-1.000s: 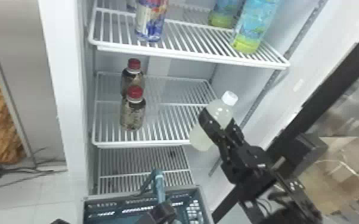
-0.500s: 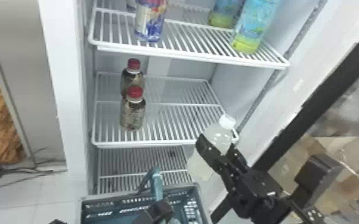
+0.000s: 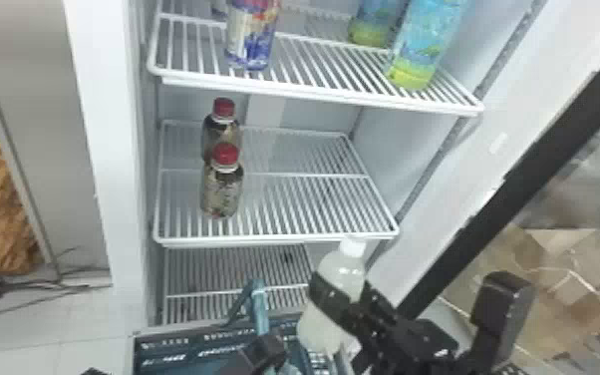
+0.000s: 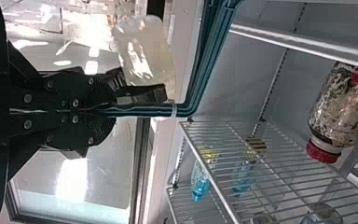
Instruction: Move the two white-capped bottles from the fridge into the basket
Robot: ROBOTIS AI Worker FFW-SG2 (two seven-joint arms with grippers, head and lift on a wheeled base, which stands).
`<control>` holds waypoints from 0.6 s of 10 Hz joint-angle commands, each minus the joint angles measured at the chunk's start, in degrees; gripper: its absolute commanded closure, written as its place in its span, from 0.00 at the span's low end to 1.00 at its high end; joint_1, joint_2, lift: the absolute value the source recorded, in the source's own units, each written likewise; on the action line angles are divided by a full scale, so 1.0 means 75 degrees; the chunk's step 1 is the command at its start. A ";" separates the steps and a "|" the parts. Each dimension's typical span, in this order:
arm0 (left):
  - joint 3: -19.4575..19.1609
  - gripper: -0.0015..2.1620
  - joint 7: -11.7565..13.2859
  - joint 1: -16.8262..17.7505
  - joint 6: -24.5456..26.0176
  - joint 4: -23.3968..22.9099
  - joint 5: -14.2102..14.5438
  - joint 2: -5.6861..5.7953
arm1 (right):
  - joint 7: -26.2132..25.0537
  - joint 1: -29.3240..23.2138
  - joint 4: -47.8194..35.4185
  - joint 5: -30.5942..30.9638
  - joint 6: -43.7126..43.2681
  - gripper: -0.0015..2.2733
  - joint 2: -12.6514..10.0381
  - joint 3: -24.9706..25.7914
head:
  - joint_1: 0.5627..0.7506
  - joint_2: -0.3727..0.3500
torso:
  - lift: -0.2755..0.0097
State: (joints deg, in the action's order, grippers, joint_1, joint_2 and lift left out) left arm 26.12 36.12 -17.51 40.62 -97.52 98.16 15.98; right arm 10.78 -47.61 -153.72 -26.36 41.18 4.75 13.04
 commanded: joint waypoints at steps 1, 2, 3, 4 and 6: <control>-0.0010 0.52 0.0000 0.0010 0.0002 0.0000 0.0014 -0.0010 | 0.0086 0.0105 -0.0176 -0.0278 0.1053 0.38 -0.0001 0.0135 | 0.70 0.03 | 0.05; -0.0010 0.52 0.0012 -0.0008 0.0002 0.0000 0.0014 -0.0010 | 0.0086 0.0142 -0.0457 -0.0339 0.1859 0.38 -0.0001 0.0181 | 0.70 0.03 | 0.05; -0.0010 0.52 0.0012 -0.0008 -0.0036 0.0000 0.0014 -0.0010 | 0.0075 0.0199 -0.0476 -0.0476 0.2366 0.39 -0.0001 0.0226 | 0.70 0.03 | 0.05; -0.0025 0.52 0.0012 -0.0008 -0.0036 0.0000 0.0014 -0.0010 | 0.0028 0.0255 -0.0476 -0.0476 0.2797 0.39 -0.0001 0.0242 | 0.70 0.03 | 0.05; -0.0040 0.52 0.0012 -0.0008 -0.0054 0.0000 -0.0001 -0.0010 | -0.0019 0.0349 -0.0288 -0.0461 0.3097 0.38 0.0011 0.0272 | 0.70 0.03 | 0.05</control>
State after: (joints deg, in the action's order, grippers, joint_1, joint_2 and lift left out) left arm 25.88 36.21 -17.57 40.30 -97.52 98.16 15.91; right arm 10.66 -45.19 -156.53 -29.72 64.07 4.78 15.02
